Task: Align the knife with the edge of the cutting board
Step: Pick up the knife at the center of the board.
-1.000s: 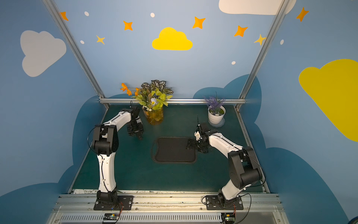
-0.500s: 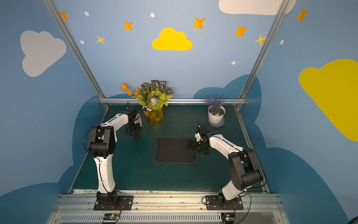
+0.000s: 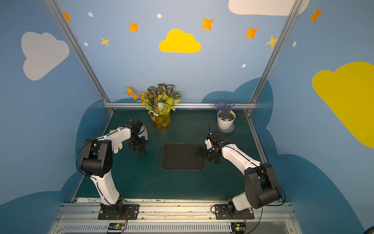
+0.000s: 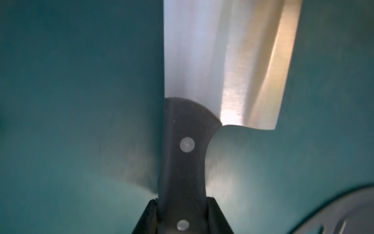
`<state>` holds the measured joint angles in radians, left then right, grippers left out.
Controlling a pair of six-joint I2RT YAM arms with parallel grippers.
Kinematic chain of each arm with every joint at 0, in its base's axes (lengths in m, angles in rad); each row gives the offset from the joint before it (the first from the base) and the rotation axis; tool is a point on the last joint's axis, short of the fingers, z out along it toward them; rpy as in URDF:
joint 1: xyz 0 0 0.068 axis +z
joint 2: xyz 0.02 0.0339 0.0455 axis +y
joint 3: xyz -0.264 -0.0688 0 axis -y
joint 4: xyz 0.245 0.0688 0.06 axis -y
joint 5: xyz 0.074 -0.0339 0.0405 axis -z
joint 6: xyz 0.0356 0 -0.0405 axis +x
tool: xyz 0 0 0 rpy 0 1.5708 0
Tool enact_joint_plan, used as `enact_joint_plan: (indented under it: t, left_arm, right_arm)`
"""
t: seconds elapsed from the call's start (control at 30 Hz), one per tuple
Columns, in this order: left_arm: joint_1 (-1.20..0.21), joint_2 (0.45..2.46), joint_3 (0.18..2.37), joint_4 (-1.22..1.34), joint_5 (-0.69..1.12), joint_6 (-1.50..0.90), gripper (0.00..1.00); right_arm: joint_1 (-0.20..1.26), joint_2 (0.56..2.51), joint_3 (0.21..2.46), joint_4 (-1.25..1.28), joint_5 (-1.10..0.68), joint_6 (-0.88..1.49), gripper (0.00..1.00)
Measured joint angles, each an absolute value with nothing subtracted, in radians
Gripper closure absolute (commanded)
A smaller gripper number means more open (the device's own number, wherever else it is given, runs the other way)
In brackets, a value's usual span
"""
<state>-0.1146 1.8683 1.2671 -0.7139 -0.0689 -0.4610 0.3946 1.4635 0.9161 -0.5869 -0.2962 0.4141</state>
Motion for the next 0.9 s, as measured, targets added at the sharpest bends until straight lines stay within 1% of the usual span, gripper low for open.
enact_joint_plan:
  t: [0.23,0.37,0.6,0.9]
  left_arm:
    - [-0.185,1.690,1.146,-0.709,-0.070,-0.497,0.98]
    - [-0.255,1.628,1.097,-0.709,-0.082,-0.520,0.98]
    - [-0.422,1.574,1.052,-0.709,-0.112,-0.593,0.97]
    - [-0.609,1.577,1.051,-0.710,-0.178,-0.708,0.97]
  right_arm:
    - [0.394,1.430,0.884,-0.587,-0.298,0.419,0.02]
    - [0.392,1.402,0.869,-0.588,-0.299,0.424,0.02]
    - [0.389,1.358,0.857,-0.588,-0.299,0.433,0.02]
    - [0.381,1.338,0.841,-0.596,-0.296,0.442,0.02]
